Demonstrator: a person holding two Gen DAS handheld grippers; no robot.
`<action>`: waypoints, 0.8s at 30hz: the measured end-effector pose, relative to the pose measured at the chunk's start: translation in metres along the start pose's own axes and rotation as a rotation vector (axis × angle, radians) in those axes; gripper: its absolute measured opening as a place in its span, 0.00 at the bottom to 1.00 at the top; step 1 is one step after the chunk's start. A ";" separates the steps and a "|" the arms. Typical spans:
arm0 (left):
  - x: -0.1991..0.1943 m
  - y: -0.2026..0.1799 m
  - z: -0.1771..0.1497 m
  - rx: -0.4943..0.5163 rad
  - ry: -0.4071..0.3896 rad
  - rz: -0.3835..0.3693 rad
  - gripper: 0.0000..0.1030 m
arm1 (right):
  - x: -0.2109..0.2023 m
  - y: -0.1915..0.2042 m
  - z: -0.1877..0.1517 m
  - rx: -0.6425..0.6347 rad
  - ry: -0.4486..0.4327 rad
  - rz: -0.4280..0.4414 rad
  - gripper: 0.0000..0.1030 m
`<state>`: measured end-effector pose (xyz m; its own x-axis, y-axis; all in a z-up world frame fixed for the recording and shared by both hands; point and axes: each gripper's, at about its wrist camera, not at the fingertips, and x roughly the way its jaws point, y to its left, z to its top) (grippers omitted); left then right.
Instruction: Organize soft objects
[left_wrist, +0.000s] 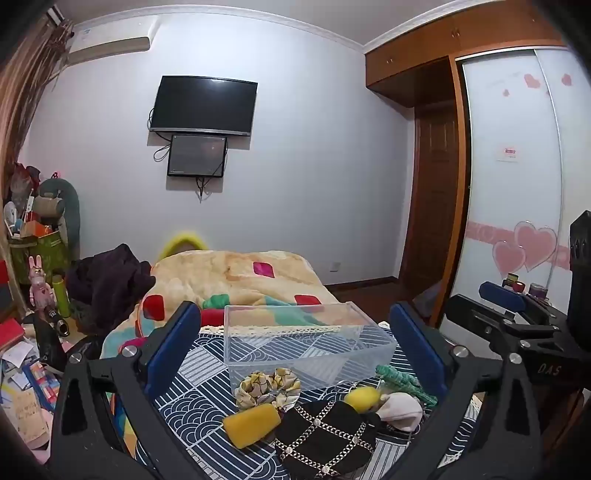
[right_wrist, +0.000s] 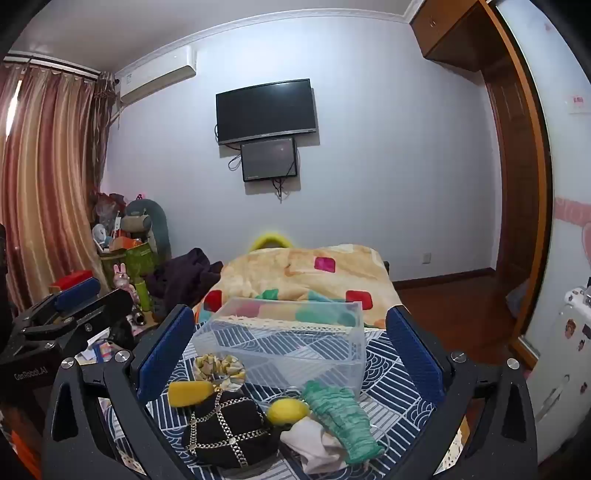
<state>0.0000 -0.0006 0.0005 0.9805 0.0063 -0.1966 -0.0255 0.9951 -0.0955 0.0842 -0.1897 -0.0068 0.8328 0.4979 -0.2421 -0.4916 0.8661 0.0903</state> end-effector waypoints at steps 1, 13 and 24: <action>0.003 -0.004 -0.001 0.015 0.009 -0.003 1.00 | 0.000 0.000 0.000 0.004 -0.008 -0.001 1.00; -0.003 -0.004 0.002 0.020 -0.007 -0.012 1.00 | -0.002 0.000 -0.001 0.000 -0.012 0.001 1.00; -0.004 -0.004 -0.001 0.021 -0.010 -0.013 1.00 | -0.005 0.004 0.004 -0.004 -0.017 0.003 1.00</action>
<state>-0.0036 -0.0051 0.0012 0.9826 -0.0055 -0.1855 -0.0090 0.9970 -0.0774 0.0789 -0.1886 -0.0011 0.8354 0.5016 -0.2249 -0.4955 0.8643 0.0871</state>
